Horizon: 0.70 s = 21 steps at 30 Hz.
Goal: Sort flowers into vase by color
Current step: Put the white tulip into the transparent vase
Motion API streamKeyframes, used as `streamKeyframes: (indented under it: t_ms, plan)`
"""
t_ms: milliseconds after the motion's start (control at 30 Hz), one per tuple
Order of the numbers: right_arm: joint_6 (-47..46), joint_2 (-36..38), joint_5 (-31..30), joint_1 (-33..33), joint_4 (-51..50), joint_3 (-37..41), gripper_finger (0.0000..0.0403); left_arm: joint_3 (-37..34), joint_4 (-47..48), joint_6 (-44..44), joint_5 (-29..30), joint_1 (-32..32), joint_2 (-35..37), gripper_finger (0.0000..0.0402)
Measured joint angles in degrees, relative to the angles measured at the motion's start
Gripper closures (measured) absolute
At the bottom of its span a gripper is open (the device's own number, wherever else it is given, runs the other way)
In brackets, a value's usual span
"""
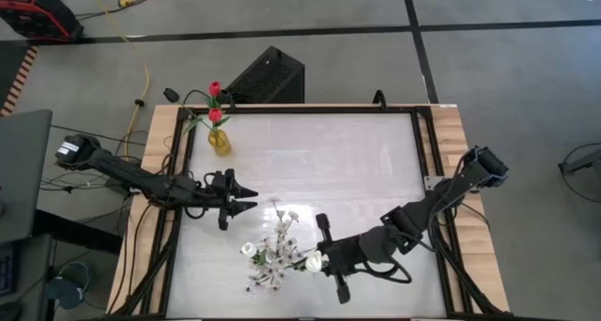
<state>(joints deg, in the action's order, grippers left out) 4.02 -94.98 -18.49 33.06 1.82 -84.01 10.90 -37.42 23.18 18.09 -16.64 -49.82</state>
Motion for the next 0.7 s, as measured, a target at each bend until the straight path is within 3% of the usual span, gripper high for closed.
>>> streamKeyframes:
  t_ms: [700]
  plan:
    - [-4.61, -3.32, 5.22, -2.58, -3.63, 0.07, 0.0360, 0.00, 1.13, 0.08, -2.38, 0.00, 0.00, 0.0251]
